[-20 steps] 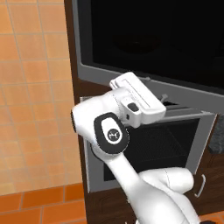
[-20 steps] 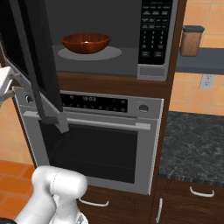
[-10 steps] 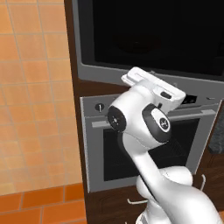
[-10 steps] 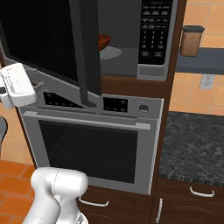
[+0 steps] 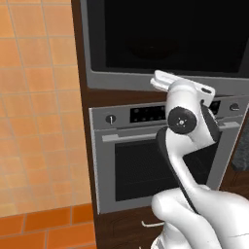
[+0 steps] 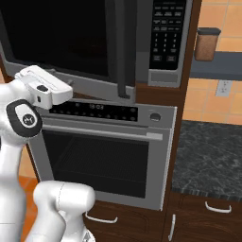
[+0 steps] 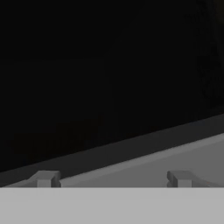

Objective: Open the microwave, place the bowl with waffle inside the microwave, then close the microwave door and turn it on.

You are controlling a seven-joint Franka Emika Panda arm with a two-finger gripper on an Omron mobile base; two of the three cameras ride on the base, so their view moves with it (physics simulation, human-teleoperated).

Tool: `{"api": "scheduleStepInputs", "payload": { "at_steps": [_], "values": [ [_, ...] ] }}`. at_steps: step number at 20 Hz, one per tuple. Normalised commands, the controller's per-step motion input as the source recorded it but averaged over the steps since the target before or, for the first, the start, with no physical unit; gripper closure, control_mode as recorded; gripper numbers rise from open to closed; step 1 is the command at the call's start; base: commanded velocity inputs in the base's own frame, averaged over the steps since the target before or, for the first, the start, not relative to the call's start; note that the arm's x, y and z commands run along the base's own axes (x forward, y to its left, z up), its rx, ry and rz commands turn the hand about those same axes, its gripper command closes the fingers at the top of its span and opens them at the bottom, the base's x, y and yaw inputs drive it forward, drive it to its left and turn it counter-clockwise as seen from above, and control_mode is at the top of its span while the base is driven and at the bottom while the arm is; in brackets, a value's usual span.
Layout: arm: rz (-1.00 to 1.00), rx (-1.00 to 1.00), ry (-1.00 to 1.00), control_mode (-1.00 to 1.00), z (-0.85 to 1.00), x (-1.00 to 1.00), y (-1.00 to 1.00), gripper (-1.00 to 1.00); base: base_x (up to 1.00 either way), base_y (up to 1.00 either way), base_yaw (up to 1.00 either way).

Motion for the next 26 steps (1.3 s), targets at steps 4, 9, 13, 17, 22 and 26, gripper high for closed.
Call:
{"api": "scheduleStepInputs", "payload": {
  "at_steps": [4,9,13,17,22,26],
  "values": [
    [0.26,0.0,0.07,-1.0,0.0,0.48,-0.16,-1.0,0.0,0.0,0.0],
    [0.18,0.0,0.1,-1.0,0.02,0.48,-0.06,-1.0,0.0,0.0,0.0],
    [0.14,0.0,0.1,-1.0,0.03,0.49,-0.05,-1.0,0.0,0.0,0.0],
    [0.04,0.0,0.08,-1.0,0.0,0.27,0.0,-1.0,0.0,0.0,0.0],
    [0.0,0.0,0.06,-1.0,0.0,0.25,0.0,-1.0,0.0,0.0,0.0],
    [0.0,0.0,0.0,-1.0,0.0,0.0,-0.04,-1.0,0.0,0.0,0.0]
  ]
}}
